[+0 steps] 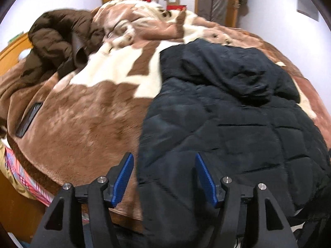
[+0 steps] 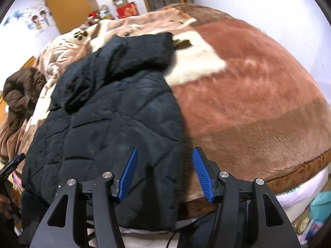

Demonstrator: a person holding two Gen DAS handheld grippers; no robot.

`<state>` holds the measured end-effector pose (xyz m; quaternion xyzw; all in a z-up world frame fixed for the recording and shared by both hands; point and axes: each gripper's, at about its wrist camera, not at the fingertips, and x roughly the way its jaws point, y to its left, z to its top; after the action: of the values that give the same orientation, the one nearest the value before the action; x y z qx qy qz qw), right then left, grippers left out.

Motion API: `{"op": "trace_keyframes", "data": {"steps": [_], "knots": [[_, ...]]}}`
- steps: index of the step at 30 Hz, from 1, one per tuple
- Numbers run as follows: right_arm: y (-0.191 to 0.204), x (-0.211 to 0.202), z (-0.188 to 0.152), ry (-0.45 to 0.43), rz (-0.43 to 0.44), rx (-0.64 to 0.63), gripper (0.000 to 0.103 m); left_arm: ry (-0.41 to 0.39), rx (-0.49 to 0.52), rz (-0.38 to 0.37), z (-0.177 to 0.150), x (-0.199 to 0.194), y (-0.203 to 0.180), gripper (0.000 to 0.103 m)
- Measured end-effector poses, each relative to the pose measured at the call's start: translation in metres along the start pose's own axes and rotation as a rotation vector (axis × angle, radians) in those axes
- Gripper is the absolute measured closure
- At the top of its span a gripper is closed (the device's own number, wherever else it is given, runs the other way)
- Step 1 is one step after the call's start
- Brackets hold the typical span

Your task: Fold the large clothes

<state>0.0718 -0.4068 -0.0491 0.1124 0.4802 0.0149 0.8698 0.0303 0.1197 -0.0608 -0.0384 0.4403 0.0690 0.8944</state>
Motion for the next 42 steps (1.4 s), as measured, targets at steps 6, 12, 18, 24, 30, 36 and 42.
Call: {"op": "trace_keyframes", "data": {"steps": [6, 12, 18, 24, 30, 36, 42], "knots": [[0.001, 0.025, -0.009, 0.102, 0.058, 0.04, 0.047, 0.076, -0.055, -0.04, -0.013, 0.024, 0.015, 0.032], [0.009, 0.038, -0.016, 0.154, 0.087, 0.04, 0.044, 0.127, -0.064, -0.129, -0.026, 0.033, 0.005, 0.031], [0.003, 0.048, -0.018, 0.232, 0.109, 0.079, 0.044, 0.159, -0.086, -0.138, -0.03, 0.037, 0.005, 0.035], [0.018, 0.037, -0.014, 0.225, 0.122, 0.012, 0.082, 0.127, 0.012, -0.121, -0.024, 0.023, -0.013, 0.08], [0.027, -0.017, 0.01, 0.101, 0.236, 0.0, 0.091, 0.006, -0.025, -0.217, 0.011, -0.031, -0.006, 0.087], [0.024, -0.067, 0.01, 0.028, 0.277, -0.037, 0.091, -0.077, -0.051, -0.272, 0.016, -0.079, 0.013, 0.087], [0.012, -0.079, -0.012, 0.037, 0.319, 0.026, 0.091, -0.057, -0.129, -0.328, -0.007, -0.094, 0.029, 0.087]]}}
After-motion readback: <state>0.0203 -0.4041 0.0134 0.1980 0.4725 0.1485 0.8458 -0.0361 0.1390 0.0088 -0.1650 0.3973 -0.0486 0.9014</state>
